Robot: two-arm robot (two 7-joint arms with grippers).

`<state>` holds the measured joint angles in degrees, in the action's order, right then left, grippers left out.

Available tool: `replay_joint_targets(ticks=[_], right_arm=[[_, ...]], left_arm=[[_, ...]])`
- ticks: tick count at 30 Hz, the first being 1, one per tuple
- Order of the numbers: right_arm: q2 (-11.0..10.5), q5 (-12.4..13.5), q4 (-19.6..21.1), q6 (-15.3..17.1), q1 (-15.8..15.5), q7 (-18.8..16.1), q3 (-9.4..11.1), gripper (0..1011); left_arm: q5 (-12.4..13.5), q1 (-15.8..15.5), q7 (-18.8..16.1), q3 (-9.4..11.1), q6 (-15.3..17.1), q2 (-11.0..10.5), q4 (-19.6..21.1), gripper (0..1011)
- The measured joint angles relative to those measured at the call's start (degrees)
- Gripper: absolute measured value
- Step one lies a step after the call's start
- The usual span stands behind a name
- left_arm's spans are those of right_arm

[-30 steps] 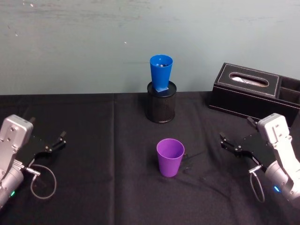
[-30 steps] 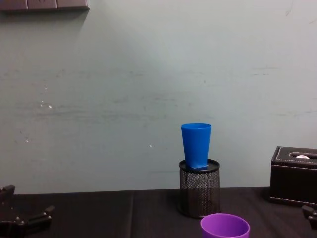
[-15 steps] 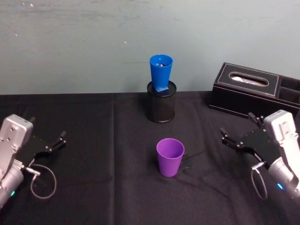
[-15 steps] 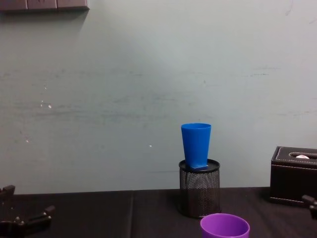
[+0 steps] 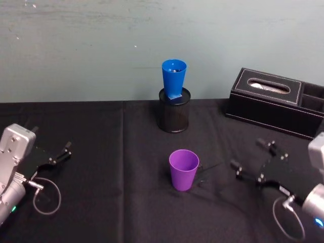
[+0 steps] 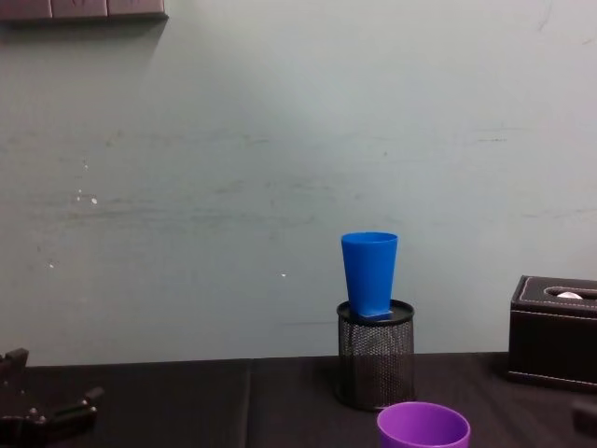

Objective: Pick up one cup with a gripper and tap it against the other cup.

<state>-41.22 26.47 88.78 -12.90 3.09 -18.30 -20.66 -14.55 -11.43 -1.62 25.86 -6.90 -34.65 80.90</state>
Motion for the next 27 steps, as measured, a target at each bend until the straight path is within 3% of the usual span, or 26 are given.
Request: replay_joint_targets(ticks=[7,10,15,27], right_arm=[[-1.9,1.5,0.6,-2.7,-2.8,-8.4,-1.3,1003],[-1.7,1.7,0.4,-3.2,-3.0,-10.0,-1.6,1003],[-0.1,2.0,-1.1,-3.3,-2.4,-12.5,-2.4,1003],[5.4,1.8,-5.7,0.5,2.6,-15.0,-3.9,1003]], left_arm=[[0.0,0.0,0.0,0.0,0.0,0.0,0.0,1000],[0.0,0.0,0.0,0.0,0.0,0.0,0.0,1000],[0.0,0.0,0.0,0.0,0.0,0.0,0.0,1000],[0.0,0.0,0.0,0.0,0.0,0.0,0.0,1000]])
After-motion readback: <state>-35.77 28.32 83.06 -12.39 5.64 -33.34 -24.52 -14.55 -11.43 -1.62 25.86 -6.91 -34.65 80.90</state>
